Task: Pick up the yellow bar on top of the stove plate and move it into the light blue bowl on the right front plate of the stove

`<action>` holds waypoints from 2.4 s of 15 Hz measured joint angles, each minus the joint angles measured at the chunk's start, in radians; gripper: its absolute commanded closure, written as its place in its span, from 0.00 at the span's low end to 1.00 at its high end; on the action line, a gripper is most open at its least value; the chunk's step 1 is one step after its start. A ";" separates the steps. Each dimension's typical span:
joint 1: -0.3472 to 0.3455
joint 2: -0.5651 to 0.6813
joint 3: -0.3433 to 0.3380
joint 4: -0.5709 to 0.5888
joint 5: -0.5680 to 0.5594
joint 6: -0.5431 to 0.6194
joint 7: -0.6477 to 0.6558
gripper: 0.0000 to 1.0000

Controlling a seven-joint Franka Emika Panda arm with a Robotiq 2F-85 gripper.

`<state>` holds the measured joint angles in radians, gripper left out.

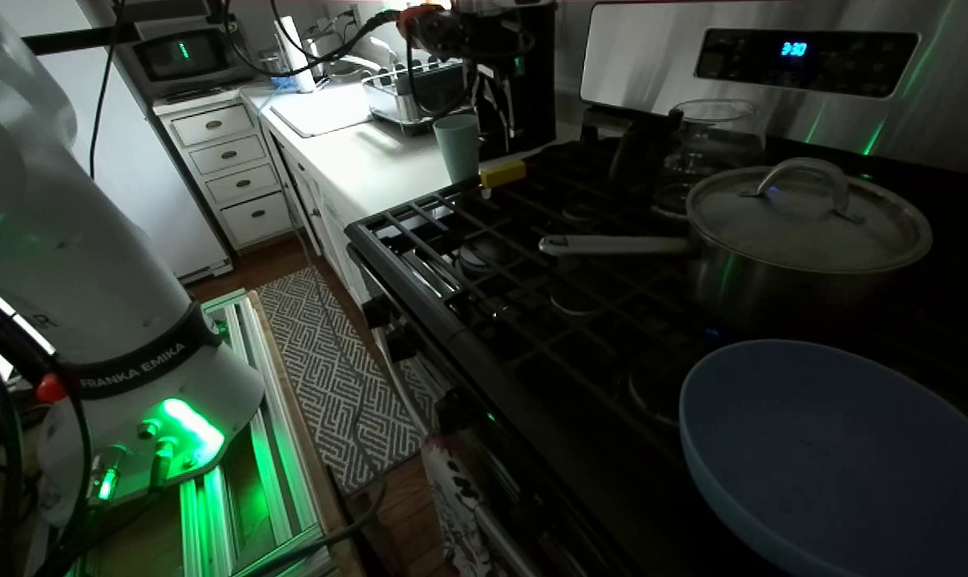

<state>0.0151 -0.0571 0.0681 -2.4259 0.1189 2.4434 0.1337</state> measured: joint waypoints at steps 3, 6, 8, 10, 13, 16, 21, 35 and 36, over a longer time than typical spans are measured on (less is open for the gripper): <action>0.031 0.141 0.009 0.093 0.021 0.041 -0.025 0.00; 0.040 0.293 0.018 0.214 0.034 0.079 -0.050 0.00; 0.040 0.371 0.027 0.293 0.038 0.080 -0.064 0.00; 0.041 0.420 0.045 0.353 0.039 0.056 -0.070 0.00; 0.046 0.447 0.074 0.413 0.041 -0.018 -0.072 0.00; 0.067 0.460 0.077 0.443 0.041 -0.045 -0.067 0.00; 0.082 0.510 0.074 0.450 0.040 -0.043 -0.058 0.34; 0.135 0.461 0.036 0.443 -0.056 -0.134 0.008 0.92; 0.142 0.440 0.033 0.437 -0.077 -0.140 0.020 0.92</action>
<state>0.1566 0.3827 0.1015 -1.9892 0.0423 2.3038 0.1541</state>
